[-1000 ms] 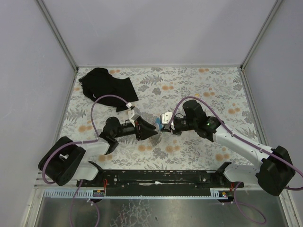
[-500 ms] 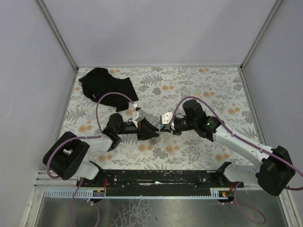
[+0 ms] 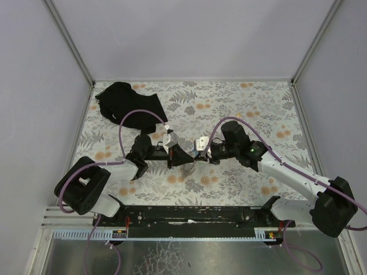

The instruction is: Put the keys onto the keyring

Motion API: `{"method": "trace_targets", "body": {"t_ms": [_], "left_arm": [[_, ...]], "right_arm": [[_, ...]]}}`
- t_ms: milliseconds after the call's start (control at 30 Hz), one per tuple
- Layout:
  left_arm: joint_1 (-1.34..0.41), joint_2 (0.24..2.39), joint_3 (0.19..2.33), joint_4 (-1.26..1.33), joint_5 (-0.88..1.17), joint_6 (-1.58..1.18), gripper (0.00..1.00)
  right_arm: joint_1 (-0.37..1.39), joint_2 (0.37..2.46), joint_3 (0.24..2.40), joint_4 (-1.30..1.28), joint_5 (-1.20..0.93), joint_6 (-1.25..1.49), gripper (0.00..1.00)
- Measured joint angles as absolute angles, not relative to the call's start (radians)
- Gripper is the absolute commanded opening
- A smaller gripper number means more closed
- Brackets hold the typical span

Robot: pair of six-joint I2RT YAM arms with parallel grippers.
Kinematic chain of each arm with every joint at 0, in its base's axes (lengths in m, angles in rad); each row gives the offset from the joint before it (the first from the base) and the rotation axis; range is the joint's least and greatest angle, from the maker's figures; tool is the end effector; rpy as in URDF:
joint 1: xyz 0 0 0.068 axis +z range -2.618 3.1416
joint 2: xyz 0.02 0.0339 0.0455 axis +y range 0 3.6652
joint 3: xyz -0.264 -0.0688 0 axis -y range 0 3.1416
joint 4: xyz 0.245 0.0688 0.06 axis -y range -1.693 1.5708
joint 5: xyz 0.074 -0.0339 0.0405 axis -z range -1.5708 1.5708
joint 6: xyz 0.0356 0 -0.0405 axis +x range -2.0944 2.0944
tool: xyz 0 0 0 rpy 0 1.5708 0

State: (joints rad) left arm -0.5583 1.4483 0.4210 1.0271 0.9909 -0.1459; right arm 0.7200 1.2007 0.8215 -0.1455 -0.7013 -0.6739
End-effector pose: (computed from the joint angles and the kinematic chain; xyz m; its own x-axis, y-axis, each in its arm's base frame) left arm 0.2042 -0.1626 0.1968 -0.1455 -0.0030 -0.9894 0.9891 0.0214 -0.1455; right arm 0.1818 0.1900 0.2740 0.2821 -0.3868 -0.8780 -0.9567 -0.0450 -0.2875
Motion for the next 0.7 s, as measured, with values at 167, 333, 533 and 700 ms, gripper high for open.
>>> {"method": "trace_targets", "body": {"t_ms": [167,333,533,700], "left_arm": [[-0.558,1.448,0.425,1.014,0.989,-0.136,0.00],[-0.558,1.430,0.424,0.992,0.949,-0.147,0.00],[-0.563,1.390,0.400,0.998,0.862,-0.237,0.00],[-0.567,1.364,0.359,1.022,0.778,-0.344,0.00]], "right_arm": [[0.720,1.200,0.822,-0.146,-0.701,-0.673,0.00],[0.720,1.195,0.820,-0.145,-0.696,-0.671,0.00],[0.720,1.154,0.772,-0.075,-0.689,-0.652,0.00],[0.720,1.139,0.722,-0.013,-0.688,-0.631,0.00]]}}
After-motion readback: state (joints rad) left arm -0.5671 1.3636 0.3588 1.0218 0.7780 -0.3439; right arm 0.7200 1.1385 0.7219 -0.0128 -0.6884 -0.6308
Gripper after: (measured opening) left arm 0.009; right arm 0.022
